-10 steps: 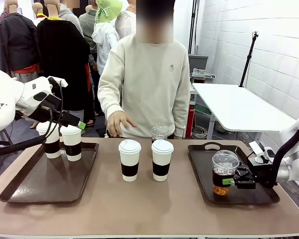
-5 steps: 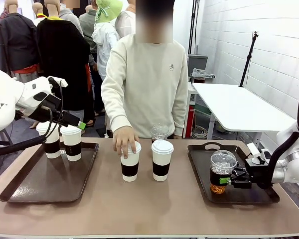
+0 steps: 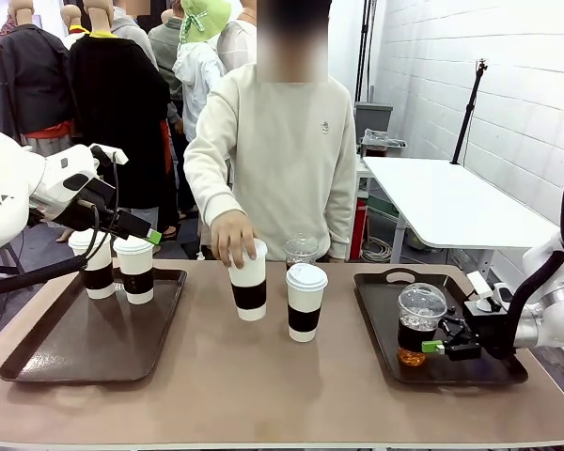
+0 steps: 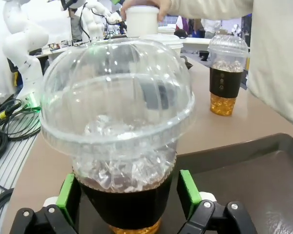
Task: Distribute the coffee onto the tray.
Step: Pick up one iced Americano and place it on the right Handle tray, then pick up another iced Americano from the middle of the table and place it on the right Handle tray.
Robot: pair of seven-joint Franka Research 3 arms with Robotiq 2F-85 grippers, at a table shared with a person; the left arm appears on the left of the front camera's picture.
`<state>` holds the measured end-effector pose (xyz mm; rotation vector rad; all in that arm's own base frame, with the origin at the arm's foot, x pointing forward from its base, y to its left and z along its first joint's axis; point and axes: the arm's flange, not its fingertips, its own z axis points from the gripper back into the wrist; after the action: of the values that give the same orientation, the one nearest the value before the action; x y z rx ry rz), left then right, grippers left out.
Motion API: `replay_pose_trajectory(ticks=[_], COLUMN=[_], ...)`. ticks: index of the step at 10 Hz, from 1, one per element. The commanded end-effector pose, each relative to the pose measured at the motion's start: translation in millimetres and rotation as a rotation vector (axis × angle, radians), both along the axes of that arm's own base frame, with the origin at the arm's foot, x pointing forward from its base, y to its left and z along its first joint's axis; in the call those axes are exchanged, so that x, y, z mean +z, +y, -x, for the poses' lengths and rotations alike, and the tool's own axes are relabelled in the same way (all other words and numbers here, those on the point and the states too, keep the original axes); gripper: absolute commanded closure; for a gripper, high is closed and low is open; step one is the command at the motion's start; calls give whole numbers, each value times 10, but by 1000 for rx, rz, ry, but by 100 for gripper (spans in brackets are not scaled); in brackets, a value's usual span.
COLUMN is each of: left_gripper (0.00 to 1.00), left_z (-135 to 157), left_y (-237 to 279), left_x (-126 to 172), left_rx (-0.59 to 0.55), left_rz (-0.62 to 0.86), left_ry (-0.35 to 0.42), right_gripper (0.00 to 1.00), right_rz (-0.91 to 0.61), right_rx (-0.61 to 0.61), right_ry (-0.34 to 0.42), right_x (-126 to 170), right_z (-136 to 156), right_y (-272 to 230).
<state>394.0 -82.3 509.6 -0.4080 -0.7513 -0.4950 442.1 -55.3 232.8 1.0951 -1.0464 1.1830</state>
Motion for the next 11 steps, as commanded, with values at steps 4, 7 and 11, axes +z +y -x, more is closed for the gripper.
replay_pose_trajectory(ticks=[4, 7, 11], left_gripper=[0, 0, 0], left_z=[-9, -9, -9], left_y=[16, 16, 16], left_x=[-8, -8, -8], left_rx=[-5, -5, -5], left_rz=[-2, -2, -2], left_ry=[0, 0, 0], right_gripper=[0, 0, 0], right_rz=[7, 13, 23], right_rx=[-56, -94, -196], right_ry=[60, 75, 109], right_x=[65, 97, 328], right_z=[97, 124, 50], right_y=[-322, -449, -724])
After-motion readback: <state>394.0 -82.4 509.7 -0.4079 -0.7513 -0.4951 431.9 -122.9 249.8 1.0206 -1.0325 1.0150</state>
